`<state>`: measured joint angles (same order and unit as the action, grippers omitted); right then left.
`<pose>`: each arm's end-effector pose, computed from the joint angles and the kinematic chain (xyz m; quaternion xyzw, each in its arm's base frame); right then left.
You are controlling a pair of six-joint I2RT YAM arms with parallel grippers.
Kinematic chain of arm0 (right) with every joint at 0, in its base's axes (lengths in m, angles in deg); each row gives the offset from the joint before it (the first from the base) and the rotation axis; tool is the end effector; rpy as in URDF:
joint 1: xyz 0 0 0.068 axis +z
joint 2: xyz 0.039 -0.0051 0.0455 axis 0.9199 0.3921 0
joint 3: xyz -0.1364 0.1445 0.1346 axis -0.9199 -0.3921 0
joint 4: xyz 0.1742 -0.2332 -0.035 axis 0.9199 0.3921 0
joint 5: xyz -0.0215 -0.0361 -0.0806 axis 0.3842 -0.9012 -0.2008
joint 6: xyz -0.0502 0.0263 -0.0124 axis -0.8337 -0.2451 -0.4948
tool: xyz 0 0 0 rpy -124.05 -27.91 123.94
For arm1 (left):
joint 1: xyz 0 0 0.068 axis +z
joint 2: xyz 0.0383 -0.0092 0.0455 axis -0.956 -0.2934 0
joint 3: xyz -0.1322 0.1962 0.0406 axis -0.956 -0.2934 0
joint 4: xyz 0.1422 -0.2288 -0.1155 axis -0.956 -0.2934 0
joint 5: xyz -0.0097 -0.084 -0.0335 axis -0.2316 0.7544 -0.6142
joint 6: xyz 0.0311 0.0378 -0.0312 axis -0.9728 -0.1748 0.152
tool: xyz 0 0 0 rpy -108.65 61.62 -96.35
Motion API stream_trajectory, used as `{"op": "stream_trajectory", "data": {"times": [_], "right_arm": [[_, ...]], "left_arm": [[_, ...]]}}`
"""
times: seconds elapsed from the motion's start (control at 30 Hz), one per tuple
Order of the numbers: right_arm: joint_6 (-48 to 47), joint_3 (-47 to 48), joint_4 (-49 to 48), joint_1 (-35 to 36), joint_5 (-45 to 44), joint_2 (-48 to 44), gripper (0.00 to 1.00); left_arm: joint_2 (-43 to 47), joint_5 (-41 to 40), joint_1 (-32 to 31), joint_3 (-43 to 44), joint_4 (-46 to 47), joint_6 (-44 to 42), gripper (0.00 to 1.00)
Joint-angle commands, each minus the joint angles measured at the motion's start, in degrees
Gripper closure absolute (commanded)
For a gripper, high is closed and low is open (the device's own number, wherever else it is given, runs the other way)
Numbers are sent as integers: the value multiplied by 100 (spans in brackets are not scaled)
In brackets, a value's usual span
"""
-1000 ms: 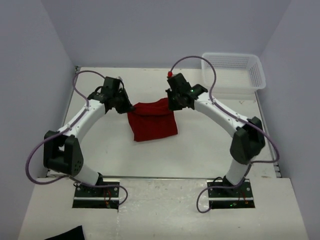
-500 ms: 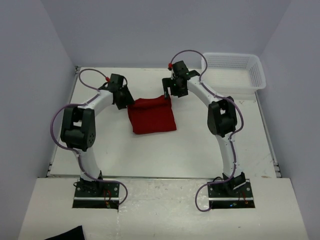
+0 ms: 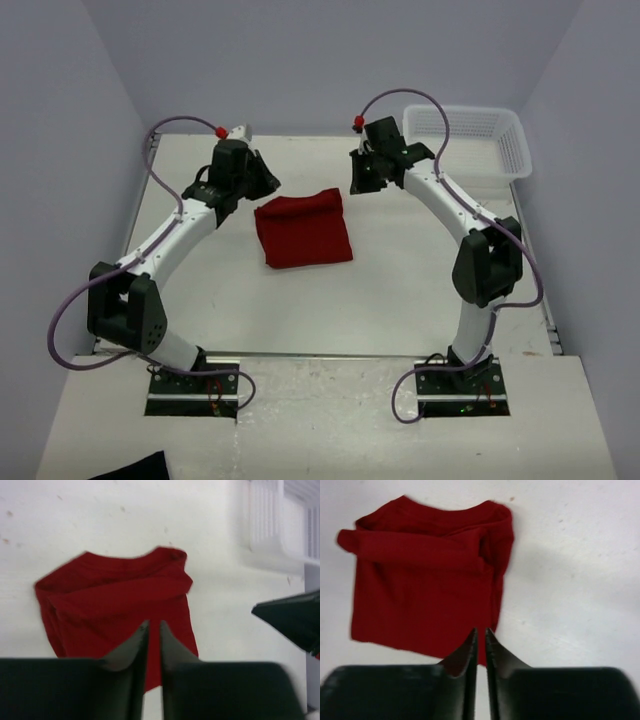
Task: Fold and stack the t-shirts
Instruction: Smooth out wrinkles on the folded tshirt
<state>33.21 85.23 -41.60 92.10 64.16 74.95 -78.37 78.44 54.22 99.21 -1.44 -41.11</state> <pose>0.4156 0.1989 0.2565 -0.1051 0.9323 0.1500 0.3119 0.3751 -0.1268 0.2657 -0.1457 0.8654 -0.2231 0.4244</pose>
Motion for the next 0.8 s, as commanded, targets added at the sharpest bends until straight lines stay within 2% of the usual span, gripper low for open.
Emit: {"op": "stream_trajectory", "data": {"times": [0.0,0.03,0.1,0.13,0.17,0.23,0.37,0.43,0.63,0.77], "right_arm": [[535,-426,-182,12,1059,-320,100],[632,-585,-384,12,2054,-407,100],[1138,-1128,-1042,12,2747,-461,100],[1255,-1262,-1498,21,3507,-417,100],[1396,-1316,-1563,21,3871,-313,100],[1564,-1342,-1808,39,4669,74,100],[2081,-1605,-2617,74,5436,479,100],[2179,-1589,-2741,100,5571,794,100],[2135,-1351,-2347,153,5115,1375,100],[2294,-1343,-2145,240,4728,1630,100]], "left_arm": [[73,1510,-35,-614,613,213,100],[-5,1756,-35,-806,753,275,100],[-111,2469,-26,-1001,1217,485,100],[-216,2636,8,-1193,1394,548,100],[-278,2951,26,-1291,1901,670,100],[-471,3277,105,-1432,2177,759,100],[-1051,3944,176,-1222,2783,899,100],[-1508,4227,176,-959,2986,944,100],[-2607,4623,193,-168,3329,1067,100],[-3326,4808,202,167,3690,1444,100]]}}
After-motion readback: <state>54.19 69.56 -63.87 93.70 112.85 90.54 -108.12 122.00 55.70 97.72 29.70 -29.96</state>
